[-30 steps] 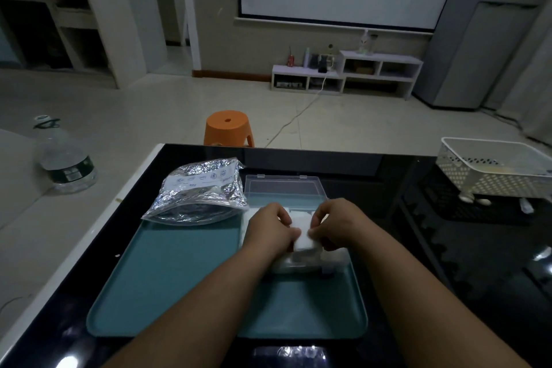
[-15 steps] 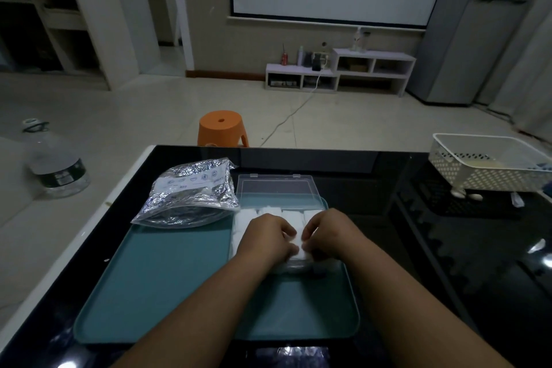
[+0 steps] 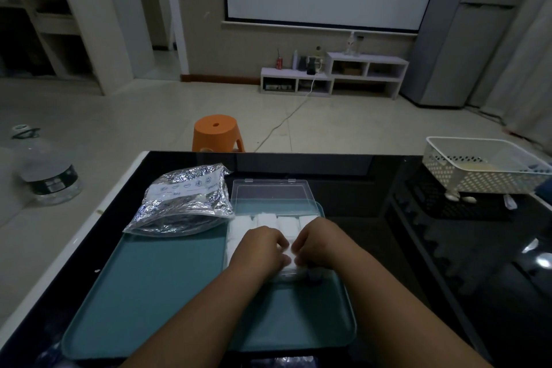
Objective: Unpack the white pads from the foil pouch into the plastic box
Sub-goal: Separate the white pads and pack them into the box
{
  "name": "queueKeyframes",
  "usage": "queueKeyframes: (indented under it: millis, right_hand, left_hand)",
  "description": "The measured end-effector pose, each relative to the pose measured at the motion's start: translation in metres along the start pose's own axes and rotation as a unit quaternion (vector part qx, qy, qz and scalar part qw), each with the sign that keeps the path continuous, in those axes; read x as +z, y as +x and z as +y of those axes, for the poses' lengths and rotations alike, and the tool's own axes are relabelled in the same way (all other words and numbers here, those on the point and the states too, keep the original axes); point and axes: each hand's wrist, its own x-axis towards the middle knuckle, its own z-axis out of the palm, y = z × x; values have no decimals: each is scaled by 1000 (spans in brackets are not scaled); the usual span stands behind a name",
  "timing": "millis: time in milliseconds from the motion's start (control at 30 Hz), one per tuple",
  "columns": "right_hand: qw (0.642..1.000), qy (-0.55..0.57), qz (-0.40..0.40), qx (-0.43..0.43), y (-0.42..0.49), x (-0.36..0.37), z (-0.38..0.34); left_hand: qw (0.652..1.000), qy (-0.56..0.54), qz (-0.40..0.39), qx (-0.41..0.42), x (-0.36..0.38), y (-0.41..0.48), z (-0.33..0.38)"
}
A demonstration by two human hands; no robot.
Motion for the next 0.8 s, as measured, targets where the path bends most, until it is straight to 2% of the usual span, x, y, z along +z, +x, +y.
queueKeyframes:
  millis: [133, 267, 367, 500, 633, 800]
  right_hand:
    - [999, 38, -11, 4, -3, -6, 0]
    - [1000, 19, -9, 8, -4, -7, -1]
    - [999, -31, -14, 3, -3, -7, -4]
    - [988, -137, -65, 6, -6, -8, -12]
    - [993, -116, -19, 6, 0, -1, -10]
    - [993, -116, -10, -7, -1, -2, -9]
  left_hand:
    - [1000, -13, 15, 5, -1, -3, -4]
    - [1000, 1, 8, 10, -1, -3, -2]
    - [1000, 13, -10, 15, -2, -2, -1]
    - [997, 58, -42, 26, -3, 0, 1]
    - [995, 72, -63, 26, -1, 4, 5]
    - [994, 100, -48, 17, -6, 1, 12]
